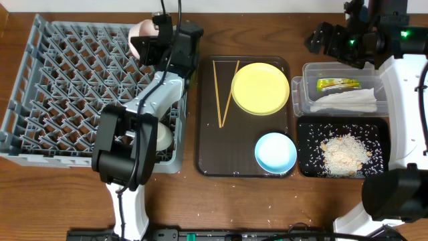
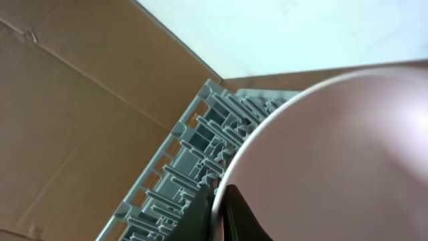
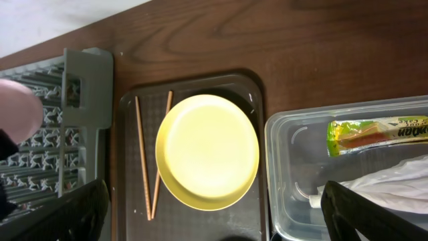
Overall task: Sort waste into correct bins and load items into the dishwasher
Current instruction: 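Set pink bowl upright in back of dish rack with left gripper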
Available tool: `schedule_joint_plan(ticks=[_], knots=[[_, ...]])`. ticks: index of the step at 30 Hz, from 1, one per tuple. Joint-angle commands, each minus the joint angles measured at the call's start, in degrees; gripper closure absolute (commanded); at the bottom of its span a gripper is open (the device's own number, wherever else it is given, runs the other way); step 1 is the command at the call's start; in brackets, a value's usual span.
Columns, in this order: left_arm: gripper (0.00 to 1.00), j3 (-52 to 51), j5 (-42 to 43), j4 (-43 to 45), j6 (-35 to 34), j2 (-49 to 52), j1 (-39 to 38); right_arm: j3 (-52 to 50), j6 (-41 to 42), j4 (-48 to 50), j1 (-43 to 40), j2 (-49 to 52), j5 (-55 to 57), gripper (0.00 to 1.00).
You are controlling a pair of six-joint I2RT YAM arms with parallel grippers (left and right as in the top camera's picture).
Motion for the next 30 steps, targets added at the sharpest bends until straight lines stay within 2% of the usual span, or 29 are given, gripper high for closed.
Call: schedule_joint_plan(ticks=[1, 12, 19, 21, 23, 30], knots=[[0.93, 0.7, -3.3, 0.2, 2.5, 0.4, -0.1, 0.8, 0.2, -0.1, -0.4, -0.3, -0.2, 0.01], [0.93, -2.4, -5.8, -0.5, 3.9, 0.4, -4.4, 0.8, 0.2, -0.1, -0.4, -0.3, -0.2, 0.01], [0.91, -2.8, -4.3, -7.6, 3.7, 0.4, -5.0, 0.8, 0.2, -0.1, -0.4, -0.3, -0.2, 0.01], [0.74, -2.8, -4.3, -7.9, 3.7, 0.4, -5.9, 0.8, 0.2, -0.1, -0.4, -0.3, -0.2, 0.01], [0.65, -2.8, -4.2, -7.9, 3.7, 0.3, -6.9, 0.8, 0.2, -0.1, -0.4, -0.3, -0.2, 0.01], [0.56, -2.8, 1.2, -8.0, 2.6, -0.6, -11.1, 0.8, 0.2, -0.1, -0.4, -0.3, -0.2, 0.01]])
